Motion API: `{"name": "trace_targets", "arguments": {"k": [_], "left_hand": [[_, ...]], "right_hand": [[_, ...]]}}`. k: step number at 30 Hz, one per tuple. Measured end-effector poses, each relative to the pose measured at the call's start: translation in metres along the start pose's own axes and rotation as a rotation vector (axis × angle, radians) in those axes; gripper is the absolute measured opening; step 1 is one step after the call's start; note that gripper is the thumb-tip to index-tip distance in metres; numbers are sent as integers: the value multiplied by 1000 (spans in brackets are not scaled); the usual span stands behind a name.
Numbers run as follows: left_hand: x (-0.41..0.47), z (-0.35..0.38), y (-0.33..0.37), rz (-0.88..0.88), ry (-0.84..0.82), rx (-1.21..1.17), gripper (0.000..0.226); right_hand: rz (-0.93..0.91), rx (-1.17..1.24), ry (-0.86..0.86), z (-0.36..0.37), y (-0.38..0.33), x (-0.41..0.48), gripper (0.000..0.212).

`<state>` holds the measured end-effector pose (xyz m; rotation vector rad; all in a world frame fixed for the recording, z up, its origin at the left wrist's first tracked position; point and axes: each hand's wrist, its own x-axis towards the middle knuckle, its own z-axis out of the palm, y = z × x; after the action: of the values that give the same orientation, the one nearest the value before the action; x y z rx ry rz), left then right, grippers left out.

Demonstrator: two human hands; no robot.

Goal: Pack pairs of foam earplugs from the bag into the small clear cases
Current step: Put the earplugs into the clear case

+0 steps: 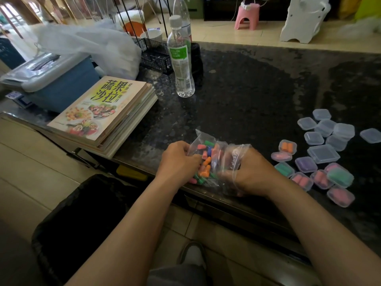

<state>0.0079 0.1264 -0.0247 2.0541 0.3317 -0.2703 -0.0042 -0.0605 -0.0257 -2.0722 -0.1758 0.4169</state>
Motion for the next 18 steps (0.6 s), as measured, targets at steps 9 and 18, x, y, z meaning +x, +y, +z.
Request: {"name": "trace_targets", "arguments": {"k": [9, 18], "left_hand": [[3, 2, -2, -14, 34, 35, 6], [6, 5, -6, 0, 72, 62, 7]], "right_hand": [[-62, -126, -54, 5, -5, 0, 11], [-17, -480, 81, 23, 2, 7, 43]]}}
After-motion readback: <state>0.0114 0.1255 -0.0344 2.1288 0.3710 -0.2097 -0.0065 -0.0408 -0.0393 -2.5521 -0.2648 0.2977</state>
